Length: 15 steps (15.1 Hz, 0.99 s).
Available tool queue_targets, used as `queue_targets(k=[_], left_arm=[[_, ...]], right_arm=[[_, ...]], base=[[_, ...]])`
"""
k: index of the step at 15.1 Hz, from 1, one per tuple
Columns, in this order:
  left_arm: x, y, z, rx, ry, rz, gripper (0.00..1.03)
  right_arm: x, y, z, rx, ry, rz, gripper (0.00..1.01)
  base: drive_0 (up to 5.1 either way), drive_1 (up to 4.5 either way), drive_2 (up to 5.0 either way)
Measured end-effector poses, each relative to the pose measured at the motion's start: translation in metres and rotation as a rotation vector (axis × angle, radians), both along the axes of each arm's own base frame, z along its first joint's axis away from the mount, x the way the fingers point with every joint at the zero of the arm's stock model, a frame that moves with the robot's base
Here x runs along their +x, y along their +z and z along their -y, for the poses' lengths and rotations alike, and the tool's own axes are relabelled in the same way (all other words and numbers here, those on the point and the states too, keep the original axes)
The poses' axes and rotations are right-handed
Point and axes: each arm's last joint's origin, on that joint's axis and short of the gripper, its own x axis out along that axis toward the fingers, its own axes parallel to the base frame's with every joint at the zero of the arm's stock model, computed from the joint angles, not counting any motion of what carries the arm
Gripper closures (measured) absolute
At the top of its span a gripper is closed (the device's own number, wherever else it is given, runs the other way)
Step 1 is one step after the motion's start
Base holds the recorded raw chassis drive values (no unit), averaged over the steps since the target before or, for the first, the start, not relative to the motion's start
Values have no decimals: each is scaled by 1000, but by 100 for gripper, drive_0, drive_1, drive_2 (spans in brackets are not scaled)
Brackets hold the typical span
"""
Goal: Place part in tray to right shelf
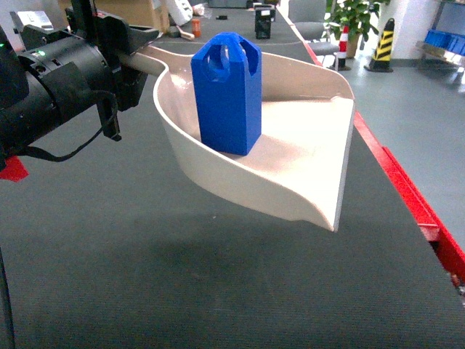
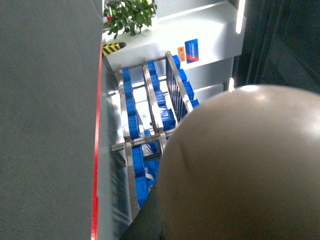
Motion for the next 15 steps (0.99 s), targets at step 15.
queue_targets(k=[15], left_arm=[[0,-1,0,0,0,-2,90]], right_arm=[[0,0,0,0,-3,-1,3]], base=[[494,-243,-243]])
